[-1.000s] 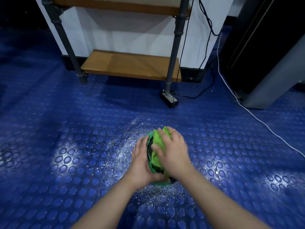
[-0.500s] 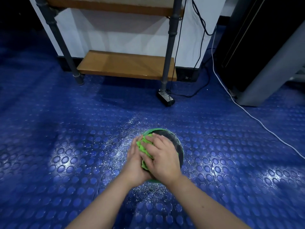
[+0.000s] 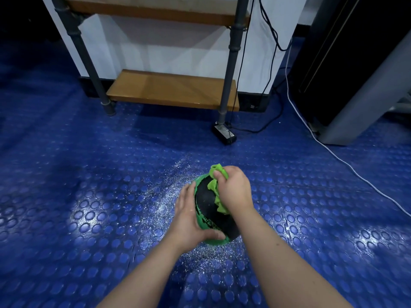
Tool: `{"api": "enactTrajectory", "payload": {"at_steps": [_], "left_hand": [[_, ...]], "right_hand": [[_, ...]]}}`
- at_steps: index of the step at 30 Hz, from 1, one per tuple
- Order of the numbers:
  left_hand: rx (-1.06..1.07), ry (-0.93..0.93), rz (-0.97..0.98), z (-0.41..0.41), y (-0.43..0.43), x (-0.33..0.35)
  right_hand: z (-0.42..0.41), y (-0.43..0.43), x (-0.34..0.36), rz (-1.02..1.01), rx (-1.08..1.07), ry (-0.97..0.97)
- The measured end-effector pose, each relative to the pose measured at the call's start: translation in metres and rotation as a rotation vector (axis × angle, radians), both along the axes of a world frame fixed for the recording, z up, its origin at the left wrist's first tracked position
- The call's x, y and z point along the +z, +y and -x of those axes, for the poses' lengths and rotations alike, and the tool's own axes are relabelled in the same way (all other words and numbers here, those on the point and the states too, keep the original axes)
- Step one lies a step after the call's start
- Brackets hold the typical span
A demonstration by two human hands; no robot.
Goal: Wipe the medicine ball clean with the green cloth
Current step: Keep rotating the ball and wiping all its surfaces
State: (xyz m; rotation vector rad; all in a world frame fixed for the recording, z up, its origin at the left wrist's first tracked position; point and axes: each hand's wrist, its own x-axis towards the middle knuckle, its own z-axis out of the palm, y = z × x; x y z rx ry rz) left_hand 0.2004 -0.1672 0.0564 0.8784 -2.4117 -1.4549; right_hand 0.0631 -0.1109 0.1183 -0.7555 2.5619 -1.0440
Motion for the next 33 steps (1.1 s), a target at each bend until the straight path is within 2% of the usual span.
{"api": "enactTrajectory", "payload": {"at_steps": [3,6,10,12,14,16,20,23,28,31,33], "left_hand": [[-0.011,0.041,-0.017,-0.006,0.001,-0.002],[-0.010,0.062,-0.095,-0.014,-0.007,-0.010],[0.004,0.123,-0.338,-0.041,-0.021,-0.019],[-0.018,0.089,-0.350,-0.056,-0.028,-0.017],[-0.012,0.032,-0.267,-0.063,-0.031,-0.008],[-0.010,-0.030,-0.081,-0.057,-0.024,0.006],[0.018,-0.094,0.161,-0.024,0.006,0.022],[0.008,-0.127,0.262,-0.014,0.006,0.018],[-0.024,-0.116,0.210,-0.016,-0.009,0.023],[-0.028,-0.134,0.179,-0.015,-0.016,0.027],[-0.032,-0.152,0.158,-0.012,-0.021,0.028]], "right_hand": [[0.009,0.003,0.008,-0.026,-0.089,-0.162],[0.005,0.002,0.009,-0.029,-0.065,-0.173],[-0.024,-0.010,-0.007,-0.057,0.126,0.053],[-0.046,-0.017,-0.011,-0.090,0.171,0.181],[-0.063,-0.022,-0.008,-0.112,0.127,0.262],[-0.067,-0.024,-0.007,-0.107,0.089,0.271],[-0.051,-0.017,-0.010,-0.064,0.043,0.188],[-0.035,-0.004,-0.010,0.030,0.069,0.114],[-0.014,0.009,-0.009,0.064,0.188,-0.011],[-0.011,0.014,-0.016,0.142,0.061,-0.091],[-0.022,0.027,-0.025,0.226,0.011,-0.059]]}}
